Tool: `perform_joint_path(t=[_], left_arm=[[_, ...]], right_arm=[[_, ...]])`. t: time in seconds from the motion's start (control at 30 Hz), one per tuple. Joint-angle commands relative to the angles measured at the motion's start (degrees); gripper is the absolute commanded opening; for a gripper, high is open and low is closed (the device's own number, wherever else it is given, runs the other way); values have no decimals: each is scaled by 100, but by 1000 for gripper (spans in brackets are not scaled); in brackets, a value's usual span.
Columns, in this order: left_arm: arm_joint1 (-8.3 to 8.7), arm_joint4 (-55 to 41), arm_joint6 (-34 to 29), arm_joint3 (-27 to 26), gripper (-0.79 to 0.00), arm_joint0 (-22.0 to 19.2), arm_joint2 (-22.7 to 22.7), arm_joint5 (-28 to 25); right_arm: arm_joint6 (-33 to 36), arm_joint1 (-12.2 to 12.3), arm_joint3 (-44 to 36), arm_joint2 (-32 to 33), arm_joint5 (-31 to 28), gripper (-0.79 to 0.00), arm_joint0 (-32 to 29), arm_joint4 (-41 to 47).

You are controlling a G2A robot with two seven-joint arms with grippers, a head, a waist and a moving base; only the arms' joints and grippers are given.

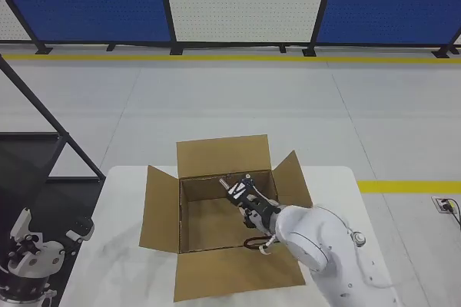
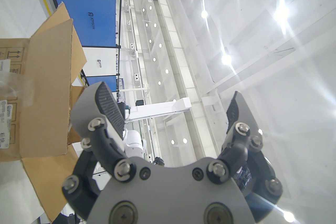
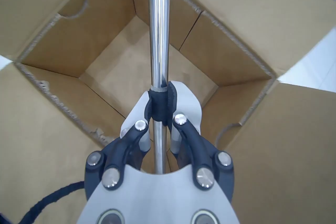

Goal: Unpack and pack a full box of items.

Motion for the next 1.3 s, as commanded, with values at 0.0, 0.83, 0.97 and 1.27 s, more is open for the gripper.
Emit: perform_joint_path(t=[0.0, 0.83, 0.97, 1.27], left_arm=[[0, 0, 0, 0, 0, 0, 0, 0], [0, 0, 0, 0, 0, 0, 0, 0], [0, 0, 0, 0, 0, 0, 0, 0], [0, 0, 0, 0, 0, 0, 0, 0]], right_arm=[[-193, 42, -562, 237, 46, -785, -325, 20], [-1517, 139, -1516, 1102, -246, -785, -1201, 1339], [-1343, 206, -1935, 1740, -274, -785, -1353, 2057], [-1064, 379, -2965, 4029, -120, -785, -2523, 3686]])
